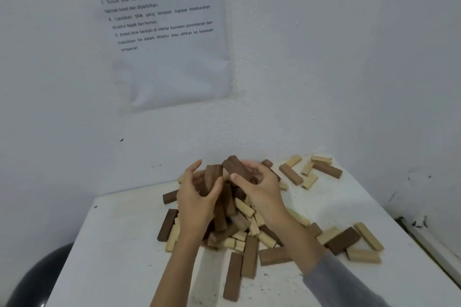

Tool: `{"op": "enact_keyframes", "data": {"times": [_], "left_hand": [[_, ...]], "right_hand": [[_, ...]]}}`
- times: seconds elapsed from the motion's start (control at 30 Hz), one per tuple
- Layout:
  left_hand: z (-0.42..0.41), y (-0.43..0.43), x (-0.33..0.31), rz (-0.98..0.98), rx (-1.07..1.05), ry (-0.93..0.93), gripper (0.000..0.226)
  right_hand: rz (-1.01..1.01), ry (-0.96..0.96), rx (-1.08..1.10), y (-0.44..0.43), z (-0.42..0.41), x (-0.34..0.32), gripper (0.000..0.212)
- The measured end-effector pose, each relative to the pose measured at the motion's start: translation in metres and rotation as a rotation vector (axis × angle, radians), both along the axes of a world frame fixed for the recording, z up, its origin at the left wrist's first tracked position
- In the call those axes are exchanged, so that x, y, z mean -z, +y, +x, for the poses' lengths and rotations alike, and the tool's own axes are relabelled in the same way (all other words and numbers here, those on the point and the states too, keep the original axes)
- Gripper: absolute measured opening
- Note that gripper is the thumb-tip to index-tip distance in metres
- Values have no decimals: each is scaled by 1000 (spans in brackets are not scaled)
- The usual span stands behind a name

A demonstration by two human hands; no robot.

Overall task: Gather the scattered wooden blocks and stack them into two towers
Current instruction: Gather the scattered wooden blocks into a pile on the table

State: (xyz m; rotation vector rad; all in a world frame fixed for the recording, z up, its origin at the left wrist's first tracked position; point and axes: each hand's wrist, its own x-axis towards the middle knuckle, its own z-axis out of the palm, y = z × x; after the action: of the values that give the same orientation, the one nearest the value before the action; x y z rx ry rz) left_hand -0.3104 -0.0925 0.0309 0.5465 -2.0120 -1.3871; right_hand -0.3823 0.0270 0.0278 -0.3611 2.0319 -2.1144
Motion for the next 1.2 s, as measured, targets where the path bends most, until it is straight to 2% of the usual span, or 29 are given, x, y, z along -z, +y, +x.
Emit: {"op": "enact_keyframes", "data": {"times": [0.17,0.27,0.4,0.5,0.6,0.7,0.77,0.87,0.93,1.0,1.07,1.2], "left_hand": [[-1,3,18,-42,23,-64,32],[-3,9,21,-124,12,-116,57],[-5,9,20,-51,54,-119,61],[-7,9,13,-186,55,-113,49],[-16,15,5,-255,166,-84,34],[-32,23,2,-407,305,-128,42],[-47,31,-2,-562,393,-153,47],[-77,43,-5,-723,568,-232,50],[-97,50,-5,-770,666,-333,58],[-116,57,-3,-812,727,-427,63],[-134,63,0,-854,775,-492,65],[-164,73,7,-904,847,-622,64]], "right_hand": [[132,97,-25,-18,2,9,42],[157,113,-78,-17,4,10,44],[166,75,-135,-9,2,13,46],[168,95,-122,0,-2,9,42],[151,124,-89,18,-15,1,35],[225,177,-15,48,-38,-1,37],[318,205,27,74,-57,1,38],[619,332,42,117,-94,15,53],[904,348,-71,142,-117,24,67],[1082,336,-229,162,-134,31,86],[1116,349,-306,172,-145,33,93],[1115,413,-379,170,-163,39,89]]}}
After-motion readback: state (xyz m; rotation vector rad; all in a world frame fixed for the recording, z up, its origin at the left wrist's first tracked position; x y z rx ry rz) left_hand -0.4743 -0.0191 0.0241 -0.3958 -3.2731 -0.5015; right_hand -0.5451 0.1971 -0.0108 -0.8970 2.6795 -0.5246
